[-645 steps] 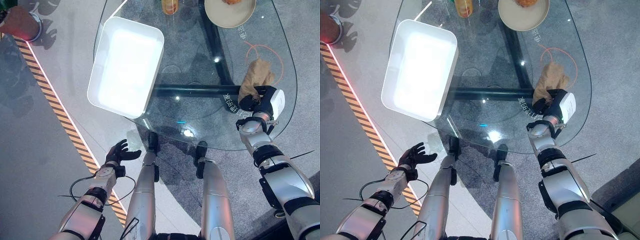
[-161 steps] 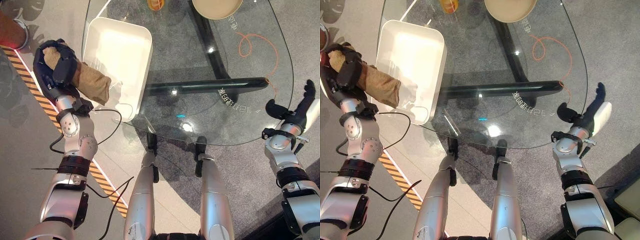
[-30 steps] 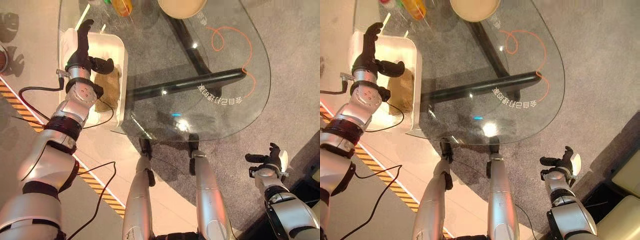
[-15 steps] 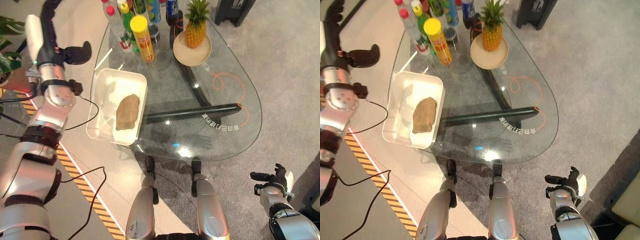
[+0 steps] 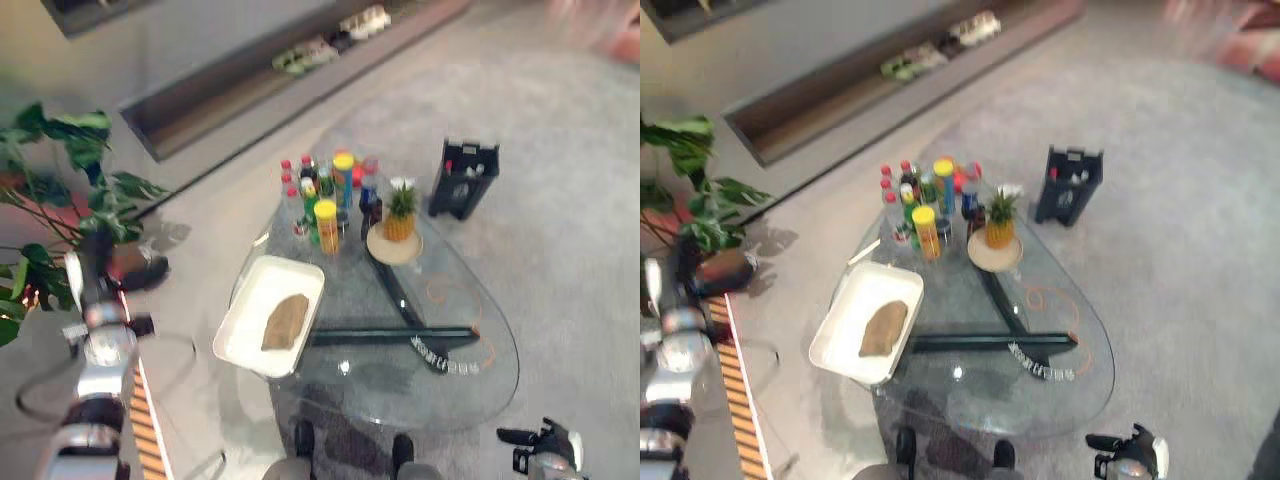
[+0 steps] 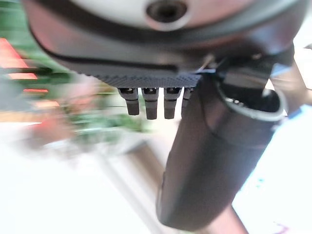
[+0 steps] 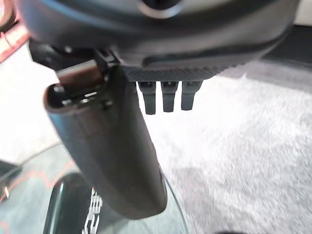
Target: Wipe the table with a cloth and put it in the basket.
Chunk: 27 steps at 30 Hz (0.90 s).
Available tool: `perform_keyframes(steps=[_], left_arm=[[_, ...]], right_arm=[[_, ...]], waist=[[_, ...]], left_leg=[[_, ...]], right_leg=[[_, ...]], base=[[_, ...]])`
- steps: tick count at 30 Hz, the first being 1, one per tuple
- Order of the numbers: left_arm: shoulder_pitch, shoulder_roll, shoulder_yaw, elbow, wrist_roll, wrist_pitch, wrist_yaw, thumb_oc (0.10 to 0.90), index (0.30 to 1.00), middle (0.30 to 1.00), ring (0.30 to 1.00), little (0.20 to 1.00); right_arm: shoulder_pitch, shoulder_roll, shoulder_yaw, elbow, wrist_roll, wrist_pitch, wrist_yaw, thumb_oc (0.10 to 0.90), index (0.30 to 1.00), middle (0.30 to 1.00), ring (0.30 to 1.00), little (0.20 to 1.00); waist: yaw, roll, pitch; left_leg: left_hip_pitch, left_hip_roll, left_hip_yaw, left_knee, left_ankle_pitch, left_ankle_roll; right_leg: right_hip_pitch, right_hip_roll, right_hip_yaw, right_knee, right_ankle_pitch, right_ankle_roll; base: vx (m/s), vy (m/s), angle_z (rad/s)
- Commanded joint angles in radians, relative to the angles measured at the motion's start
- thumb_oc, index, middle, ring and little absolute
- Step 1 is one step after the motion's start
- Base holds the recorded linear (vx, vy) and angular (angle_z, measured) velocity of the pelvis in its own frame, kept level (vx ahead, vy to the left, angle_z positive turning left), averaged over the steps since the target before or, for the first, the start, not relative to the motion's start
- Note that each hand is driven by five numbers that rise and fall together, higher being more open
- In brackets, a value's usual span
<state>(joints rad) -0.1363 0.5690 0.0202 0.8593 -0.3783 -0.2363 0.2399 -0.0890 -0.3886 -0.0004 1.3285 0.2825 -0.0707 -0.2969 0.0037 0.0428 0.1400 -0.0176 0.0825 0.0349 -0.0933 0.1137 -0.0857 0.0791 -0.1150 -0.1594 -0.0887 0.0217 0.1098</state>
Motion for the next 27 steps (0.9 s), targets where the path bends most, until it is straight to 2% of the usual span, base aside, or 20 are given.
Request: perform_keyframes(steps=[1,2,7,11,12,22,27], left_arm=[[-0.036,0.007,0.07,0.095,-0.018,-0.014,-0.08,0.8,0.9,0.9,0.9,0.9],[-0.036,0.007,0.07,0.096,-0.018,-0.014,-0.08,0.8,0.9,0.9,0.9,0.9],[0.013,-0.062,0.051,0.352,0.05,0.035,-0.139,0.8,0.9,0.9,0.9,0.9],[0.041,-0.094,0.034,0.45,0.1,0.075,-0.189,0.8,0.9,0.9,0.9,0.9],[0.041,-0.094,0.034,0.45,0.1,0.075,-0.189,0.8,0.9,0.9,0.9,0.9],[0.064,-0.178,-0.082,0.503,0.263,0.262,-0.308,0.8,0.9,0.9,0.9,0.9],[0.056,-0.193,-0.111,0.516,0.281,0.327,-0.332,0.8,0.9,0.9,0.9,0.9]], right_arm=[[0.035,-0.041,-0.025,0.04,-0.044,0.023,0.014,0.8,0.9,0.9,0.9,0.9],[0.035,-0.041,-0.025,0.04,-0.044,0.023,0.014,0.8,0.9,0.9,0.9,0.9],[0.028,-0.032,-0.009,0.072,-0.085,0.063,0.053,0.8,0.9,0.9,0.9,0.9],[0.022,-0.024,0.002,0.088,-0.118,0.08,0.078,0.8,0.9,0.9,0.9,0.9],[0.022,-0.024,0.002,0.088,-0.118,0.08,0.078,0.8,0.9,0.9,0.9,0.9],[0.002,-0.004,0.055,0.112,-0.203,0.133,0.151,0.8,0.9,0.9,0.9,0.9],[-0.008,0.007,0.088,0.115,-0.23,0.163,0.202,0.8,0.9,0.9,0.9,0.9]], waist=[[0.028,-0.014,-0.05],[0.028,-0.014,-0.05],[0.02,-0.023,-0.072],[0.015,-0.027,-0.079],[0.015,-0.027,-0.079],[0.008,-0.035,-0.082],[0.009,-0.039,-0.084]], left_leg=[[0.053,-0.017,0.037,0.006,-0.097,-0.007],[0.053,-0.017,0.036,0.006,-0.097,-0.007],[0.075,-0.009,0.05,0.006,-0.106,-0.007],[0.084,-0.005,0.057,0.006,-0.11,-0.007],[0.085,-0.005,0.057,0.006,-0.11,-0.007],[0.102,0.002,0.065,0.006,-0.117,-0.002],[0.106,0.007,0.066,0.006,-0.118,-0.004]], right_leg=[[-0.019,-0.037,-0.013,0.001,0.032,0.028],[-0.019,-0.037,-0.013,0.001,0.032,0.028],[-0.004,-0.035,-0.007,0.001,0.025,0.03],[0.002,-0.034,-0.003,0.001,0.023,0.031],[0.002,-0.034,-0.003,0.001,0.023,0.031],[0.013,-0.029,0.005,0.001,0.022,0.031],[0.019,-0.033,-0.002,0.001,0.021,0.033]], base=[[0.05,0.011,0.1],[0.04,0.015,0.06],[0.02,0.01,0.02],[0.01,0.002,0.0],[0.0,0.0,0.0],[0.0,0.0,0.0],[0.0,0.0,0.0]])
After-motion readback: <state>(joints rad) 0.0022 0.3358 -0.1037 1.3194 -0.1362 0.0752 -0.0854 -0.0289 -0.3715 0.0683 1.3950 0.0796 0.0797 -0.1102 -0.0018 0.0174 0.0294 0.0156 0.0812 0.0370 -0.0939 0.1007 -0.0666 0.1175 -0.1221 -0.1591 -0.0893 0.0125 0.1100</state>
